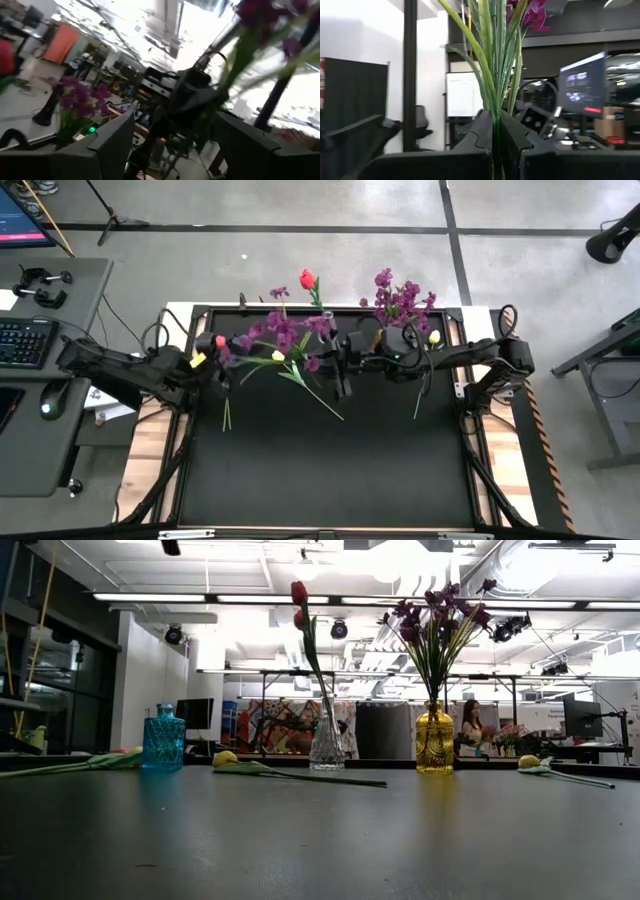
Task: Sort flowers into vase by color
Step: Put the purple flower into the yellow vase
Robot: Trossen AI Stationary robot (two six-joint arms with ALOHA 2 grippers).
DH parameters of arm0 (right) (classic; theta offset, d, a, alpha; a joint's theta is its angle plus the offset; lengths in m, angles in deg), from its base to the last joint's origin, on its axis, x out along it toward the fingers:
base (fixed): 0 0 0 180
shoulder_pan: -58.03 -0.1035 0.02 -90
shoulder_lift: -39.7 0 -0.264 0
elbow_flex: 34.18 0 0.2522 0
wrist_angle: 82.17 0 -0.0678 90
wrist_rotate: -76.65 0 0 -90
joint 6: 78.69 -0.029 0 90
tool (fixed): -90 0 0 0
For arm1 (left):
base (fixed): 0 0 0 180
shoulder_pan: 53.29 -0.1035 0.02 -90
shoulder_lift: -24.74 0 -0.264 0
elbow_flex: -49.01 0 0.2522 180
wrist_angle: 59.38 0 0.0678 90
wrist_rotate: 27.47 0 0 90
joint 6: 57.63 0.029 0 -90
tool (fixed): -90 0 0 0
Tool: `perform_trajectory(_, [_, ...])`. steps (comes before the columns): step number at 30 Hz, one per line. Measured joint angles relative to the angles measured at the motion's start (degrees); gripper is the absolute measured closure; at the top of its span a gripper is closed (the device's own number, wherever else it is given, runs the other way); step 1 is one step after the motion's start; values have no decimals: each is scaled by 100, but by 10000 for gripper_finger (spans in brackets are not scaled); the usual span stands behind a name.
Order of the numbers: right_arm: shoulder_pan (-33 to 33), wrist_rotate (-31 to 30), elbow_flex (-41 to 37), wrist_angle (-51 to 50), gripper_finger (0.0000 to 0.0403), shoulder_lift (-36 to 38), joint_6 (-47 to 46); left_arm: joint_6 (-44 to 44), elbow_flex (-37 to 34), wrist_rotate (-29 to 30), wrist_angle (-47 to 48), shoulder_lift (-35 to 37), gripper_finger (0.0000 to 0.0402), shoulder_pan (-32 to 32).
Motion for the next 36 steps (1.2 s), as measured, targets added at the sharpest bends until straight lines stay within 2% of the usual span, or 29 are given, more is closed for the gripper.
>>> perform_trajectory(5, [15,-284,0,-7,403,0,-365,241,166,-831,-204,-562,140,-126])
perform_trajectory(16, [28,-284,-3,-176,403,2,-432,774,904,-1272,-193,-1642,140,-413])
perform_trajectory(20, [28,-230,-4,-162,403,0,-432,852,1081,-1305,-180,-1913,140,-489])
perform_trajectory(24, [28,-212,-4,-184,403,0,-431,857,1301,-1641,-195,-2139,140,-548])
perform_trajectory(30, [28,-200,-4,-214,403,0,-430,998,1602,-1667,-193,-2492,140,-638])
perform_trajectory(33, [28,-175,-4,-222,403,0,-430,1000,1681,-1667,-178,-2582,153,-667])
perform_trajectory(36, [28,-172,-7,-237,403,0,-429,1009,1692,-1668,-182,-2592,198,-666])
